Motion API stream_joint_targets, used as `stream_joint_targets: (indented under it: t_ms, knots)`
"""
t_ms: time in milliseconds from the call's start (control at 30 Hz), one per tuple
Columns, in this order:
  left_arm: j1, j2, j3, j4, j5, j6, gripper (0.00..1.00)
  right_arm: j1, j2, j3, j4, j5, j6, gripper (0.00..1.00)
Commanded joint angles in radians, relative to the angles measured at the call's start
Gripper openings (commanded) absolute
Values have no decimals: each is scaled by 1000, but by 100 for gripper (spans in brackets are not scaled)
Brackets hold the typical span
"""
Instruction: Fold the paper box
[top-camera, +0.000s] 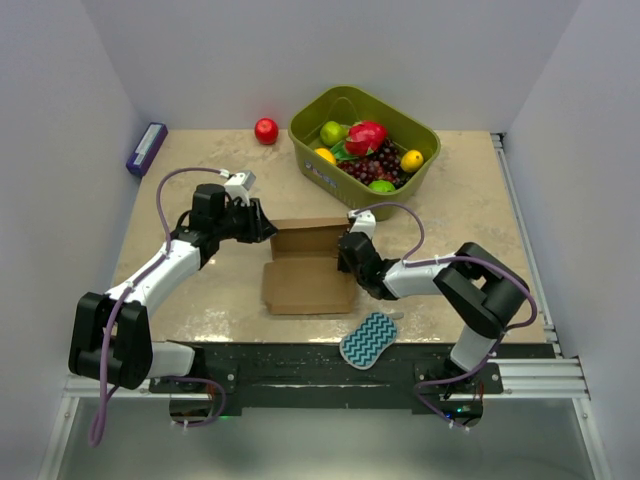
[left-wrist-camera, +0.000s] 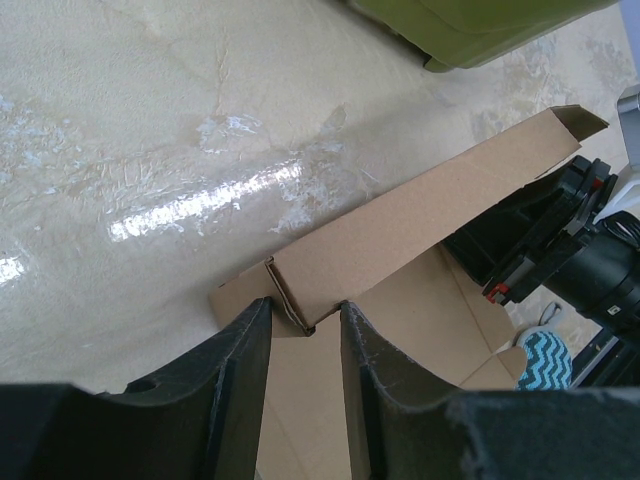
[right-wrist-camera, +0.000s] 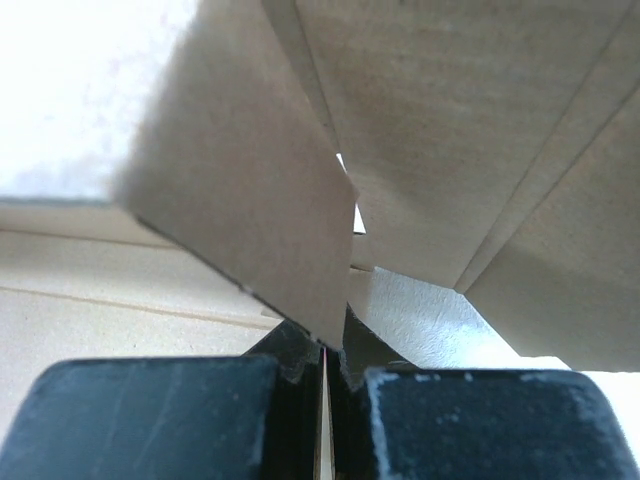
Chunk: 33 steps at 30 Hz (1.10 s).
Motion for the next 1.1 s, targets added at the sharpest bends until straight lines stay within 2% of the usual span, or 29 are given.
stream_joint_targets:
  t_ms: [0,233,400,533,667,767,933,1067]
  knots:
    - [-7,10,-8,-22,19,19,37,15,30,4,-81,10,40,0]
    - [-5,8,-8,-24,18,19,37,19,38,-16,-110,15,75,0]
    - [-7,8,-10,-24,13,19,37,21,-17,0,-123,-22,63,0]
    - [-7,7,-8,-28,7,20,36,19,-94,53,-187,-63,40,15]
    - [-5,2,-8,-33,1,20,36,29,-155,84,-248,-96,14,34]
    - [-5,-2,-10,-33,-4,22,36,42,-207,83,-290,-115,3,41]
    - [-7,-7,-11,-33,-5,20,36,90,-296,93,-422,-119,-8,41]
    - [-5,-9,-11,-33,-2,20,36,134,-325,113,-532,-120,12,30]
